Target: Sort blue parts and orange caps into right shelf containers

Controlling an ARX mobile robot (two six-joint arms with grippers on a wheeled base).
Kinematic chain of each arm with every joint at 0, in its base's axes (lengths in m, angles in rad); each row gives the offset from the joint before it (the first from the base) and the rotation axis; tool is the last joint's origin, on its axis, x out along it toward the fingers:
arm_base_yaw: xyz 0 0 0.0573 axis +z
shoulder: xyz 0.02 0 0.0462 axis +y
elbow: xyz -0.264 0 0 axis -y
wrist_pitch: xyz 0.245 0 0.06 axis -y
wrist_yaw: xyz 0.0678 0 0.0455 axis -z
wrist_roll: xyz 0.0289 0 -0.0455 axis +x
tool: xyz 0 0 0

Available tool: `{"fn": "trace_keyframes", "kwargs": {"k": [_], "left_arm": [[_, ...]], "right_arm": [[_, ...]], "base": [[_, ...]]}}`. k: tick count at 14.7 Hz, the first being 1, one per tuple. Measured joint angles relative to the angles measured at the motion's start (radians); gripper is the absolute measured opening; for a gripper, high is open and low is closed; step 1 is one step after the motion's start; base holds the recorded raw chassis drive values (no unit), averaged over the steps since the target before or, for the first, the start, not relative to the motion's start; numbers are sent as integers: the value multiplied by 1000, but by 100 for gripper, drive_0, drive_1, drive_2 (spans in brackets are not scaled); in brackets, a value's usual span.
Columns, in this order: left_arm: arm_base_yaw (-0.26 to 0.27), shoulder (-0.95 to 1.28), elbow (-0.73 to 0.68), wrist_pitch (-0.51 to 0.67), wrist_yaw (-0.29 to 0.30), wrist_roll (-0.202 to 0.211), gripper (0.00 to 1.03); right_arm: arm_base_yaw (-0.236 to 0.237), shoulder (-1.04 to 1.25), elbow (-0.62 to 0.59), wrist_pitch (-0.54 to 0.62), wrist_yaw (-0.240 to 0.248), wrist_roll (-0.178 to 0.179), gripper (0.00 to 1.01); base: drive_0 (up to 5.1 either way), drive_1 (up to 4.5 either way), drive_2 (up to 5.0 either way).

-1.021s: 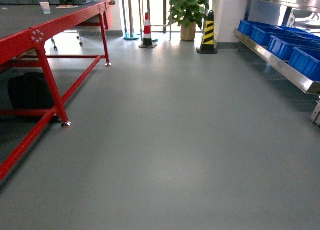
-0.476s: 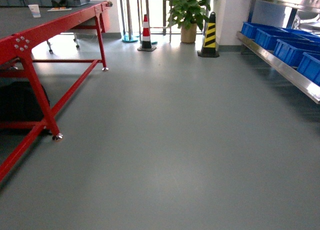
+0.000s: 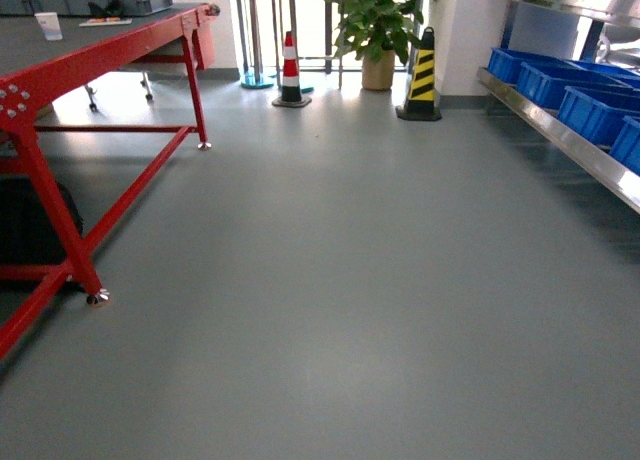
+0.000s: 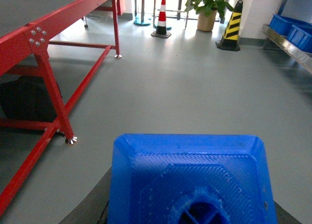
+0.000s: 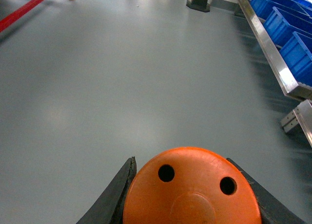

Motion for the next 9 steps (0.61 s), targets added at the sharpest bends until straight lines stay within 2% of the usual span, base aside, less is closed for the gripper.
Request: {"fn": "trace_keyframes", "kwargs": {"k": [9], "left_arm": [[1, -1, 0, -2, 0, 0, 44]], "right_arm": [[0, 3, 0, -3, 2, 0, 43]], "base": [[13, 430, -403]]}}
